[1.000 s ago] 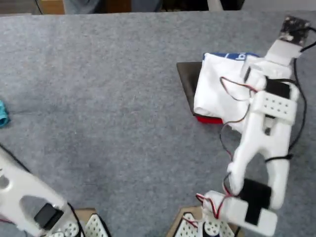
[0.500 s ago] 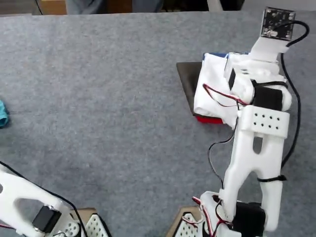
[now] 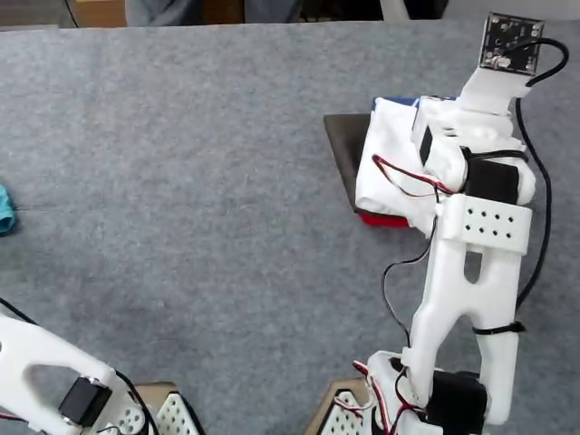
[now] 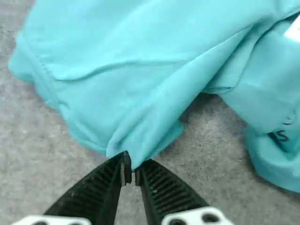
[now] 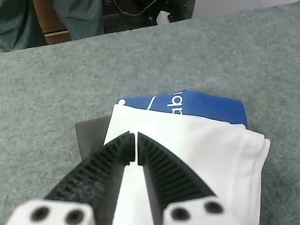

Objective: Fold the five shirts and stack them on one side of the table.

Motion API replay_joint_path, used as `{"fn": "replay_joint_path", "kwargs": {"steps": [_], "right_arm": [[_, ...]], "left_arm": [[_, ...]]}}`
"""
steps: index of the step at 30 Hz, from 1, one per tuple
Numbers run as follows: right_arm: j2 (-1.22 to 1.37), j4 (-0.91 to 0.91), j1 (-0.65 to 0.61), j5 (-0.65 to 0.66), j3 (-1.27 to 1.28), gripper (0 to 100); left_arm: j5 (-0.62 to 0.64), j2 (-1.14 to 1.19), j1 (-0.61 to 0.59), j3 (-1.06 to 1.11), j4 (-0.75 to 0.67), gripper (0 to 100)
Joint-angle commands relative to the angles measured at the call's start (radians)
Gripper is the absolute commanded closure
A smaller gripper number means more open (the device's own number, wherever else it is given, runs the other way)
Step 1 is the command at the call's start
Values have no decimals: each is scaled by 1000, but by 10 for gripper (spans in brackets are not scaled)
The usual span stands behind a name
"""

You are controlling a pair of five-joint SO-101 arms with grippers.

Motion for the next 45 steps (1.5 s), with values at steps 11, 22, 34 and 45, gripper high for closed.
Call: {"fn": "replay_joint_path", "kwargs": {"steps": [11,22,34,45], "right_arm": [[-39,-40,-103,5,39,985],[-33,-127,-210,5,39,985],[-33,-127,-204,5,36,985],[-41,-118,-186,9,42,985]], "left_arm": [[38,-451,131,-27,66,973],[132,-717,348,-27,68,973],[210,-1418,892,825,63,973],[204,-1921,858,1756,-315,852]]}}
